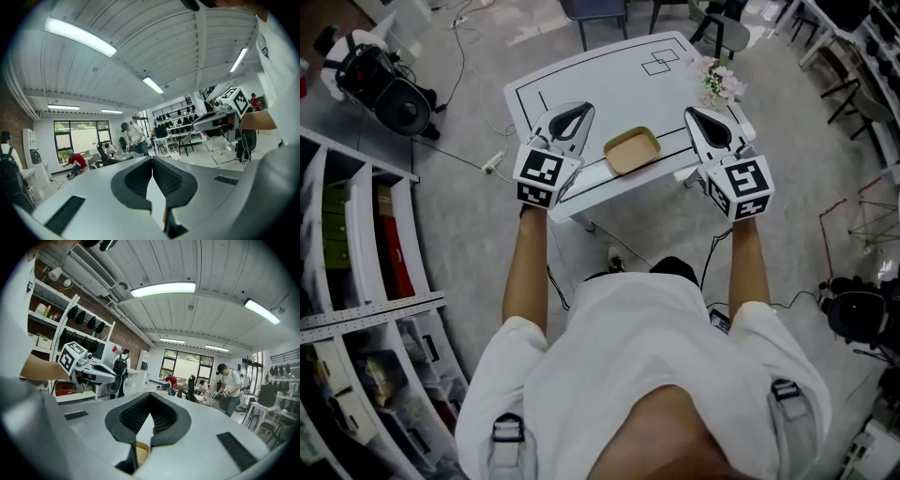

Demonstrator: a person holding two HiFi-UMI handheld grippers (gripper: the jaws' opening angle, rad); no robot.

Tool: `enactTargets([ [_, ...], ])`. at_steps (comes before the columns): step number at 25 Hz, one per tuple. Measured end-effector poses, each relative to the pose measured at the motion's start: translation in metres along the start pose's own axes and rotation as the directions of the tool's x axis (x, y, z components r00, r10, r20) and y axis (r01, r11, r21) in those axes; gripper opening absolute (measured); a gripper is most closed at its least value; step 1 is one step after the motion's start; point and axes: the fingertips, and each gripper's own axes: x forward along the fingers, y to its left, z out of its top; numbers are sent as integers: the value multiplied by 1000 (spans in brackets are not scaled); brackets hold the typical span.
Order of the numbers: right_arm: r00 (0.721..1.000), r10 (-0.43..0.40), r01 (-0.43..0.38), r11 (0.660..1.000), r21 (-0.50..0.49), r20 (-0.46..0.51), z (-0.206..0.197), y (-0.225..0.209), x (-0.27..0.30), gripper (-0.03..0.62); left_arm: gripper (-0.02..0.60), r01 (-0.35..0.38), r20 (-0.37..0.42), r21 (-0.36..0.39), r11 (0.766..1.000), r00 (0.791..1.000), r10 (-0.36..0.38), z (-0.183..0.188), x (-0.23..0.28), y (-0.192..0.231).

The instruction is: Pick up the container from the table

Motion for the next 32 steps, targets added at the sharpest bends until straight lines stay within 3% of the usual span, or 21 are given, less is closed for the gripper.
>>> enactTargets([
  [6, 997, 36, -33, 999, 42, -73, -44, -12, 30, 14, 23, 68, -120, -82, 994, 990, -77, -66, 50, -9],
  [7, 995, 49, -44, 997, 70, -82, -53, -15, 32, 14, 52, 78, -156, -89, 993, 984, -91, -80, 59, -15],
  [9, 992, 78, -65, 991, 118, -104, -70, -20, 36, 14, 135, 103, -240, -93, 990, 963, -123, -111, 76, -32],
  [14, 979, 108, -85, 987, 137, -173, -111, -44, 44, 14, 147, 166, -379, -140, 976, 902, -207, -170, 116, -73],
  [20, 954, 210, -158, 959, 236, -214, -164, -60, 41, 14, 160, 276, -521, -176, 945, 789, -327, -228, 149, -132],
  [24, 943, 231, -165, 950, 267, -238, -190, -68, 41, 14, 158, 359, -627, -158, 920, 683, -375, -258, 158, -168],
  [27, 937, 237, -163, 946, 281, -255, -205, -73, 39, 14, 146, 399, -700, -124, 909, 614, -365, -279, 164, -182],
  [32, 929, 236, -153, 946, 285, -286, -222, -79, 34, 14, 79, 432, -783, -44, 901, 545, -300, -301, 174, -184],
])
